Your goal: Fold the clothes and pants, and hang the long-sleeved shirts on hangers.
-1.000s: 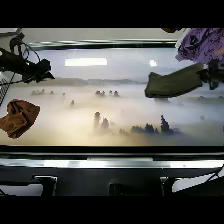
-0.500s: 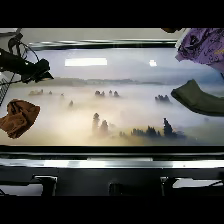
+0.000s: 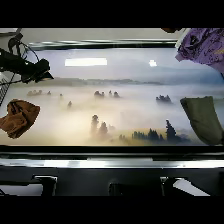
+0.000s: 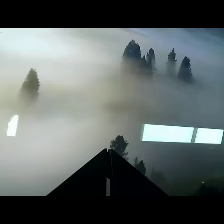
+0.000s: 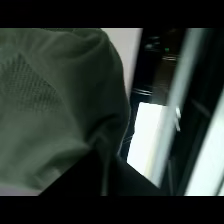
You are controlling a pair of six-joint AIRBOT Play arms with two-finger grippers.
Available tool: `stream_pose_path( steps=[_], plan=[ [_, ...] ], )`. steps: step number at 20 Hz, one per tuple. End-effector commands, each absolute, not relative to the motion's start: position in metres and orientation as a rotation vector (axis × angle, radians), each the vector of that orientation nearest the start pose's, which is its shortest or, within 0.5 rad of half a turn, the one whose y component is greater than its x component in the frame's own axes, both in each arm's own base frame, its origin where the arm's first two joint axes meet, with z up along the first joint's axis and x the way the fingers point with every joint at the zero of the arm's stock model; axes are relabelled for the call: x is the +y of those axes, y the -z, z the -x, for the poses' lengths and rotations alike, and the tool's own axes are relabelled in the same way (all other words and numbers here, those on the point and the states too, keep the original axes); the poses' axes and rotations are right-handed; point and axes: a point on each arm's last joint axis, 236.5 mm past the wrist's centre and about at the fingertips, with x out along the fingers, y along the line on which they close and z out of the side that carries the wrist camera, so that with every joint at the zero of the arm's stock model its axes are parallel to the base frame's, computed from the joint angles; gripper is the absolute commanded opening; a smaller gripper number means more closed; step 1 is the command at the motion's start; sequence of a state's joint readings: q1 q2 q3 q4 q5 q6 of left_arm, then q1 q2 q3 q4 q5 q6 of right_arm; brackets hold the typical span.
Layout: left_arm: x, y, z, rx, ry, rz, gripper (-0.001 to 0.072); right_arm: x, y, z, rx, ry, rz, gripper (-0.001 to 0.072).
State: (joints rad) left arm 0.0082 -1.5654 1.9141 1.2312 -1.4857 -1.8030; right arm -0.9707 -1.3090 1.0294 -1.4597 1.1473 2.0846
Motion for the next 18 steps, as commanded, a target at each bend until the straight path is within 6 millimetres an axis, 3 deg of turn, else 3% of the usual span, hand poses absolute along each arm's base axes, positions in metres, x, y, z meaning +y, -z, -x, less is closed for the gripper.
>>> stream_pose_path(
  steps=[1, 4, 9, 10, 12, 13, 15, 17, 18],
  plan=[
    [-0.074, -0.148, -0.469, 1.156, 0.145, 0.429, 0.0018, -0.258, 0.058, -0.171, 1.153, 1.175, -1.12, 0.0027],
    [-0.074, -0.148, -0.469, 1.156, 0.145, 0.429, 0.0018, -0.256, 0.058, -0.149, 1.231, 1.218, -1.062, 0.0028],
    [-0.074, -0.148, -0.469, 1.156, 0.145, 0.429, 0.0018, -0.255, 0.057, -0.135, 1.281, 1.247, -1.026, 0.0041],
    [-0.074, -0.148, -0.469, 1.156, 0.145, 0.429, 0.0018, -0.256, 0.057, -0.134, 1.285, 1.25, -1.017, 0.0138],
    [-0.074, -0.148, -0.469, 1.156, 0.145, 0.429, 0.0018, -0.26, 0.056, -0.131, 1.291, 1.259, -0.991, 0.0436],
    [-0.074, -0.148, -0.469, 1.156, 0.146, 0.428, 0.0018, -0.266, 0.05, -0.135, 1.274, 1.248, -0.974, 0.0456],
    [-0.074, -0.148, -0.469, 1.156, 0.146, 0.428, 0.0018, -0.289, 0.023, -0.169, 1.137, 1.184, -0.959, 0.0456],
    [-0.074, -0.148, -0.469, 1.156, 0.145, 0.428, 0.0018, -0.308, -0.026, -0.239, 0.886, 0.996, -0.982, 0.045],
    [-0.074, -0.148, -0.469, 1.156, 0.145, 0.428, 0.0018, -0.308, -0.056, -0.279, 0.768, 0.875, -0.985, 0.0429]
  ],
)
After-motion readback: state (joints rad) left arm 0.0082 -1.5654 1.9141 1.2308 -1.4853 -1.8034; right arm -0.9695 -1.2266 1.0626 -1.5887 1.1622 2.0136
